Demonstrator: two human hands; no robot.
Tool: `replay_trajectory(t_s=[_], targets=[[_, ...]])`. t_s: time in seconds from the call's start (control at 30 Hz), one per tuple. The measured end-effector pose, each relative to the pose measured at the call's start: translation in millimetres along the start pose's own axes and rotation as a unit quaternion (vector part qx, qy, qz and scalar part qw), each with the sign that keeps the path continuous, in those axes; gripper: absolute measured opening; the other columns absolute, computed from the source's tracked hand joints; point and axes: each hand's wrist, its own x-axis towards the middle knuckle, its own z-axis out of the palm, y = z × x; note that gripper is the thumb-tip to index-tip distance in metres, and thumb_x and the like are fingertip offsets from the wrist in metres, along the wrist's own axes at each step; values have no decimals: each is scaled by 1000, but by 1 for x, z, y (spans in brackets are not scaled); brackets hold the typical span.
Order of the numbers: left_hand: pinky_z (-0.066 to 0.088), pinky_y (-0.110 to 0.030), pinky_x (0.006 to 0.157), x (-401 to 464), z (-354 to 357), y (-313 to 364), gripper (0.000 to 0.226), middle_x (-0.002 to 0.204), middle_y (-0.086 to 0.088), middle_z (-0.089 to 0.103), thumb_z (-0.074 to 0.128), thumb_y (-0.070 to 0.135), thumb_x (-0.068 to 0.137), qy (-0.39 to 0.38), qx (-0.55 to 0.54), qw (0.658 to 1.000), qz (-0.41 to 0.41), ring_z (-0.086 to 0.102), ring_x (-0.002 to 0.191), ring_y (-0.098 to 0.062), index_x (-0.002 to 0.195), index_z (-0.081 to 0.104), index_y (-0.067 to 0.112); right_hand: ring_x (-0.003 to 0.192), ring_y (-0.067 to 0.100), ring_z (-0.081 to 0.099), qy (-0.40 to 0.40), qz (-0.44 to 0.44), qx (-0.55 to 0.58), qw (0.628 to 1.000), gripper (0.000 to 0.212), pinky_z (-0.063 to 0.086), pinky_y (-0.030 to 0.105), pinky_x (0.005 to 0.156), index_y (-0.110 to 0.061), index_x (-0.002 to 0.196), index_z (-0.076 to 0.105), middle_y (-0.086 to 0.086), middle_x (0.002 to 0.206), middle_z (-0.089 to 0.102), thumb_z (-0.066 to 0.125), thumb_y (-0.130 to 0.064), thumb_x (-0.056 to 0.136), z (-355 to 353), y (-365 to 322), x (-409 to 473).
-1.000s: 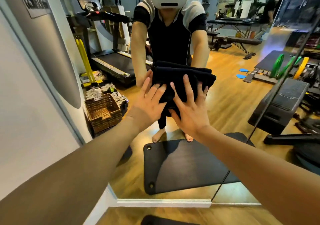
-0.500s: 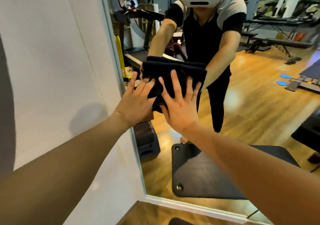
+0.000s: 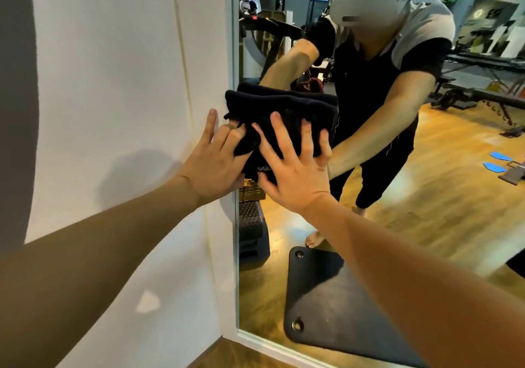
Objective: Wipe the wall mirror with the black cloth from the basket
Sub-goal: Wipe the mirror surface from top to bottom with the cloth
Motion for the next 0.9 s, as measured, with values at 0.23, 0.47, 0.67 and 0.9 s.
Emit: replay_trajectory(t_s=[0.23, 0.47, 0.67, 0.9], targets=[[17, -70, 119, -11, 16, 24, 75, 125, -30, 49, 57, 35, 86, -14, -51, 997, -65, 49, 120, -52, 148, 39, -2, 145, 43, 21, 48, -7, -2, 999, 73, 16, 59, 116, -32, 157, 38, 7, 163, 36, 45, -57, 89, 15, -7, -12], [9, -65, 123, -33, 34, 55, 80, 133, -34, 47, 52, 41, 86, -12, -70, 993, -95, 45, 125, -52, 151, 31, 2, 144, 42, 18, 40, -17, -3, 999, 78, 17, 59, 115, -31, 158, 35, 9, 164, 34, 45, -59, 86, 27, -18, -42], [18, -62, 120, -46, 41, 75, 81, 142, -28, 41, 49, 44, 87, -33, -46, 991, -121, 41, 129, -46, 154, 26, 5, 146, 44, 25, 31, -18, -6, 999, 81, 17, 56, 115, -29, 158, 34, 9, 164, 32, 47, -60, 84, 31, -23, -58], [34, -64, 111, -57, 43, 90, 75, 139, -29, 42, 47, 43, 83, -47, -41, 988, -141, 38, 126, -43, 147, 32, 5, 148, 42, 21, 7, -28, 12, 1000, 84, 11, 53, 115, -27, 159, 29, 9, 165, 27, 49, -59, 84, 32, -27, -74]])
